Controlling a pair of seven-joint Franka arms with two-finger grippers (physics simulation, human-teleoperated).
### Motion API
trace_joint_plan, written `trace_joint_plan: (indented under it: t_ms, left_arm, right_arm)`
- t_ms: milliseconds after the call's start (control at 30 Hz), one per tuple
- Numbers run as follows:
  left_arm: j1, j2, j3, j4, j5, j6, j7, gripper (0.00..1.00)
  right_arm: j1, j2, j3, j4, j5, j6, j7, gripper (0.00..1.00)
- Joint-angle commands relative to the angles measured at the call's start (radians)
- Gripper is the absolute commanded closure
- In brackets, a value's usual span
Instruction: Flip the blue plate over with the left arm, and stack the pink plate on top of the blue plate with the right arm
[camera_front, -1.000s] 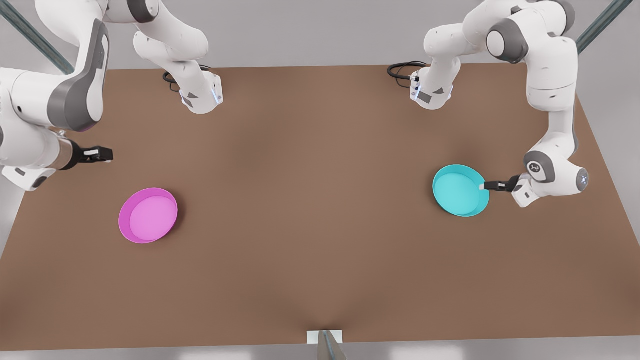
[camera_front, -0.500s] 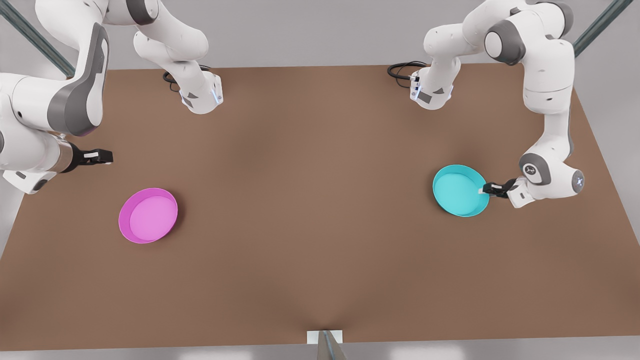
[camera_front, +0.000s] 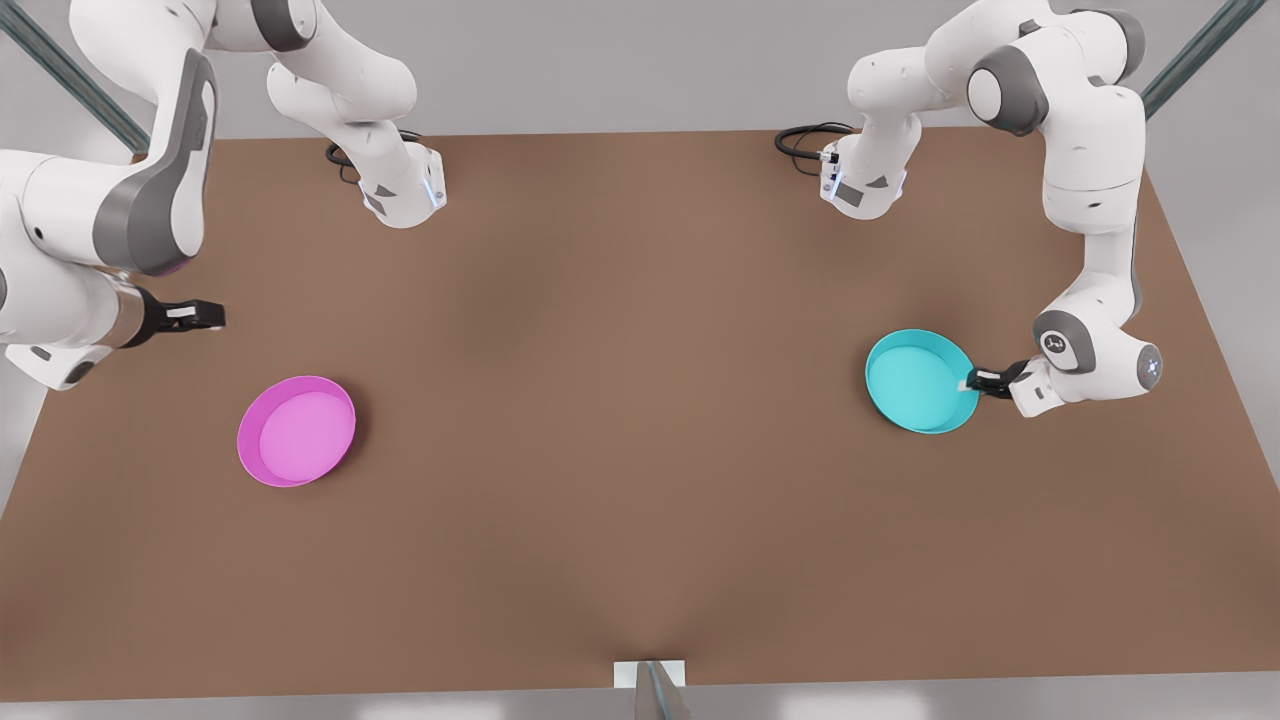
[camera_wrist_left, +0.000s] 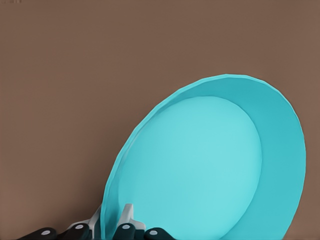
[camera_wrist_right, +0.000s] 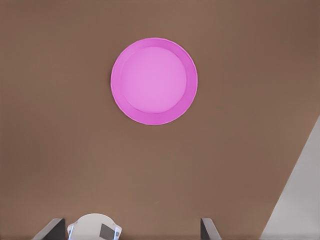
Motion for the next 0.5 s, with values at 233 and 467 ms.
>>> trace_joint_plan:
  t_ms: [233,467]
  left_arm:
    - [-0.01,-0.002,0.0,0.003,0.003,0.001,-0.005,0.79]
    - [-0.016,-0.028,0.002,0.038,0.017,-0.014,-0.118,0.79]
  right_arm:
    - [-0.003,-0.001,-0.001,0.0,0.0,0.001,0.0,0.0]
    - [-0.003,-0.001,-0.001,0.0,0.0,0.001,0.0,0.0]
